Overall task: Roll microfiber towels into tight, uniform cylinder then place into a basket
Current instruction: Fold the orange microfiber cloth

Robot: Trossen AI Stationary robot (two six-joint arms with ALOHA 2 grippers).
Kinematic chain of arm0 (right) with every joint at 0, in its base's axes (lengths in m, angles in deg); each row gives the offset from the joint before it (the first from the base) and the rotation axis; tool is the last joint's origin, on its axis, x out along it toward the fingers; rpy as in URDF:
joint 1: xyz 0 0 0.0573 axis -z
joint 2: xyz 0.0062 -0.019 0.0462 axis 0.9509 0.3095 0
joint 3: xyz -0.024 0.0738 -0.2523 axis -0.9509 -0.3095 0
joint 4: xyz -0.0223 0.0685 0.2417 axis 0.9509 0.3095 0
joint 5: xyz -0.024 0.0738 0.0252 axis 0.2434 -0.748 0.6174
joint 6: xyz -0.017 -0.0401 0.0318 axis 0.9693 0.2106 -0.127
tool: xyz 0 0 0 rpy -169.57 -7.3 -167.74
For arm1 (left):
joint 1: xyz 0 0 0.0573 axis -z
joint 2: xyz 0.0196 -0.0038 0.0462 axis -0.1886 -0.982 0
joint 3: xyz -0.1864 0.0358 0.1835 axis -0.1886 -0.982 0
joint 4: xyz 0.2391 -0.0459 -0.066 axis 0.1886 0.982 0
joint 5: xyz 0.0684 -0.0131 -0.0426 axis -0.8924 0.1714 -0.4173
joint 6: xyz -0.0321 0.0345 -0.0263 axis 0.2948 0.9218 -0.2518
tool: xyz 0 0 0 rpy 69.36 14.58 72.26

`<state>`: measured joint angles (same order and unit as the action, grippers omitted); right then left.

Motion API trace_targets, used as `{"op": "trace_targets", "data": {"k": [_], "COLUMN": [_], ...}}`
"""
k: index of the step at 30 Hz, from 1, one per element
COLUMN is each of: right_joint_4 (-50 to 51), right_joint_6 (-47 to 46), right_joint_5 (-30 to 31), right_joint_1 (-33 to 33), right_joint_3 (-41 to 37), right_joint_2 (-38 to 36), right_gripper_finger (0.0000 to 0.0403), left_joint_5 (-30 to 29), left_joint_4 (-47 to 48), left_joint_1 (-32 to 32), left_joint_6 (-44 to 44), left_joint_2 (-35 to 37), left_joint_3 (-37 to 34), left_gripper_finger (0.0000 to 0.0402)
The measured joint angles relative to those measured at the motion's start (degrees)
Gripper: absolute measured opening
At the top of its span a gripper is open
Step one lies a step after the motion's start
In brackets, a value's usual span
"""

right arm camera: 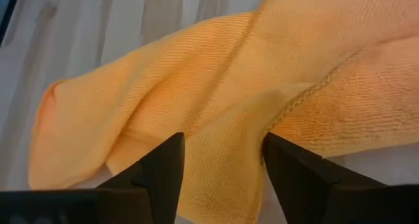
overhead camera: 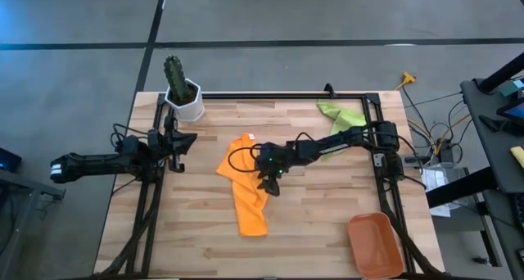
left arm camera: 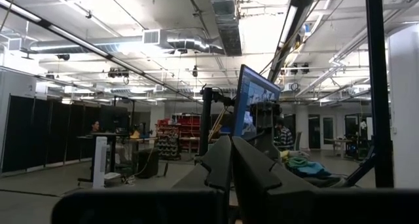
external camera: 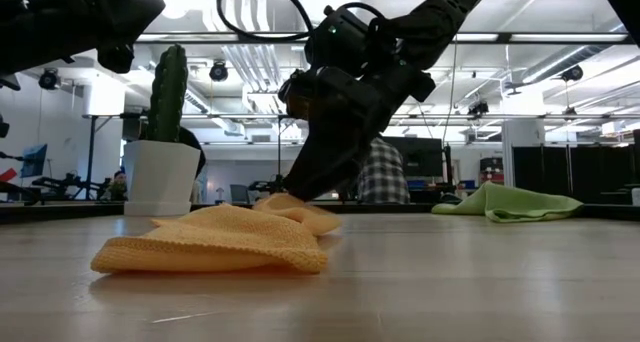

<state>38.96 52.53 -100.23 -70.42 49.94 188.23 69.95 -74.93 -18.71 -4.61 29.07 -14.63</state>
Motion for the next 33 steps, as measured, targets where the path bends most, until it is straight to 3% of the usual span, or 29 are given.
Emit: {"op": "trace_targets", "data": {"k": [10, 17, 24, 33], "right_joint_4": [0.2, 0.3, 3.4, 20.2], "right_joint_6": [3.2, 3.5, 3.5, 4.1], "right_joint_5": [7.6, 0.1, 0.1, 14.0], "right_joint_1": [0.2, 0.2, 0.5, 0.8], "right_joint_3": [0.0, 0.0, 0.0, 0.0], "right_joint_2": [0.0, 0.0, -0.3, -7.5], "right_gripper_finger": [0.0131, 0.0056, 0.0011, 0.0009], "left_joint_5": [0.0, 0.0, 0.0, 0.0], "left_joint_4": [0.0, 0.0, 0.0, 0.0], "left_joint_1": [0.0, 0.0, 0.0, 0.0], "left_joint_6": [0.0, 0.0, 0.0, 0.0], "left_joint_2": [0.0, 0.0, -0.2, -0.2], "left_joint_3": [0.0, 0.0, 0.0, 0.0], "left_gripper_finger": [0.0, 0.0, 0.0, 0.0]}}
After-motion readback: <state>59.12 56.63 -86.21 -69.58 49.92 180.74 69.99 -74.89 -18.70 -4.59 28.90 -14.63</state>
